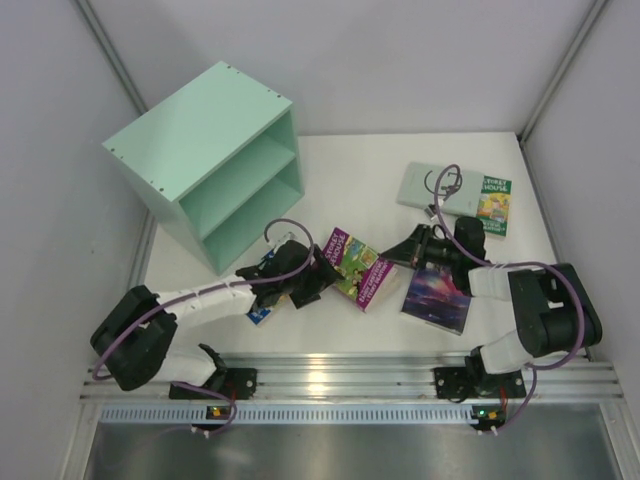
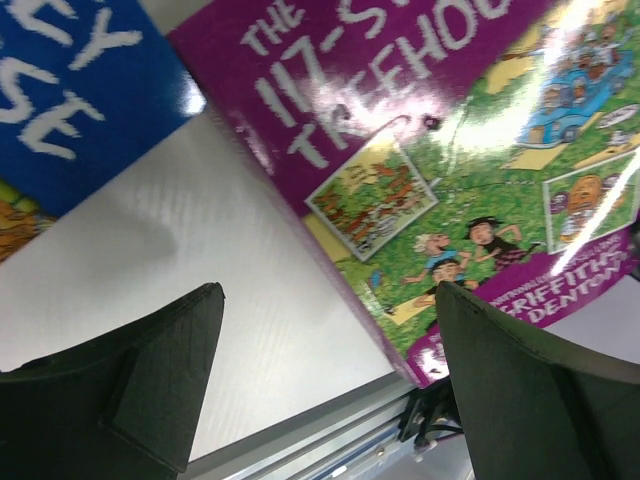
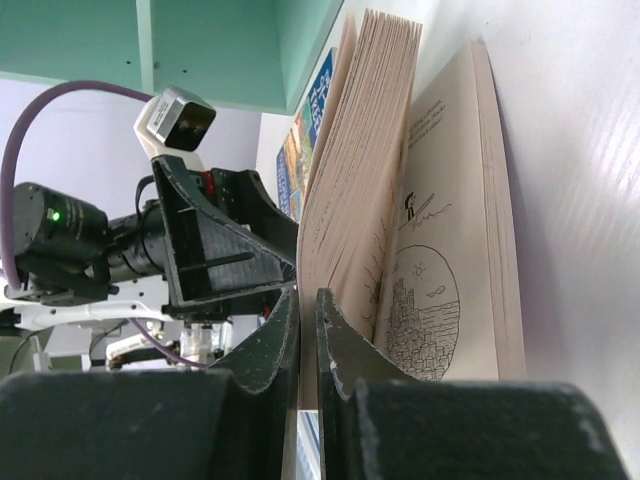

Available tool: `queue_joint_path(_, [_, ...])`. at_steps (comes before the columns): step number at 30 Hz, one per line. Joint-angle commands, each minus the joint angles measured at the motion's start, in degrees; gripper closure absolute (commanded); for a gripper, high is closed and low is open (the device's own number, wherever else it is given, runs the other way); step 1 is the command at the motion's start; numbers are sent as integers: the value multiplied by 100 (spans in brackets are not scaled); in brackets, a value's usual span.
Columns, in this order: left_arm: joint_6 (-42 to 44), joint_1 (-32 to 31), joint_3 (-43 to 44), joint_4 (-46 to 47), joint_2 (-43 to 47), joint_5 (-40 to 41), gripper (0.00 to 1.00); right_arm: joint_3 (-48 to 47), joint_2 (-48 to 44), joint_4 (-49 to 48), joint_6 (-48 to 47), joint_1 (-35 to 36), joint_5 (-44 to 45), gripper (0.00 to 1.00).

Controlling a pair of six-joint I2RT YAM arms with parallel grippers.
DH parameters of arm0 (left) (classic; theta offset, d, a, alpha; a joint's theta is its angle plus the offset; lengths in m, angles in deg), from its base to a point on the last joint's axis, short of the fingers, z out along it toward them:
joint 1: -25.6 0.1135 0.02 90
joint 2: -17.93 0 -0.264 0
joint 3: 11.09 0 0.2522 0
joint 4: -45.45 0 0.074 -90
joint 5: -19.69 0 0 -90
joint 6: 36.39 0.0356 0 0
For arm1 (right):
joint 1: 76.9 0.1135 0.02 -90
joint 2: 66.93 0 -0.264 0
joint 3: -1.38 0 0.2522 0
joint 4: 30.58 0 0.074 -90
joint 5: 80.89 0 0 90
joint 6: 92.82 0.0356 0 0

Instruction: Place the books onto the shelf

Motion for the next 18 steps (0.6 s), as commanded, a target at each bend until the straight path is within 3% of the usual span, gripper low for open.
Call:
queue_joint_path(1, [-647, -198, -8, 954, -249, 524, 8, 62, 7, -909, 359, -91, -204, 100])
queue_joint_path(5, [-1085, -409, -34, 1270, -672, 664, 8, 185, 42, -1217, 587, -91, -221, 100])
queue_joint_path(11, [-1990, -936, -884, 2858, -708, 1489, 12, 343, 112, -1305, 614, -117, -283, 100])
queue_joint_path(13, [-2054, -1059, -1141, 3866, -752, 1700, 16, 440, 121, -1375, 632, -126, -309, 100])
queue_joint_path(18, [-2036, -1235, -1343, 4565, -998, 2184, 25, 633, 340, -1796, 886, -161, -344, 100])
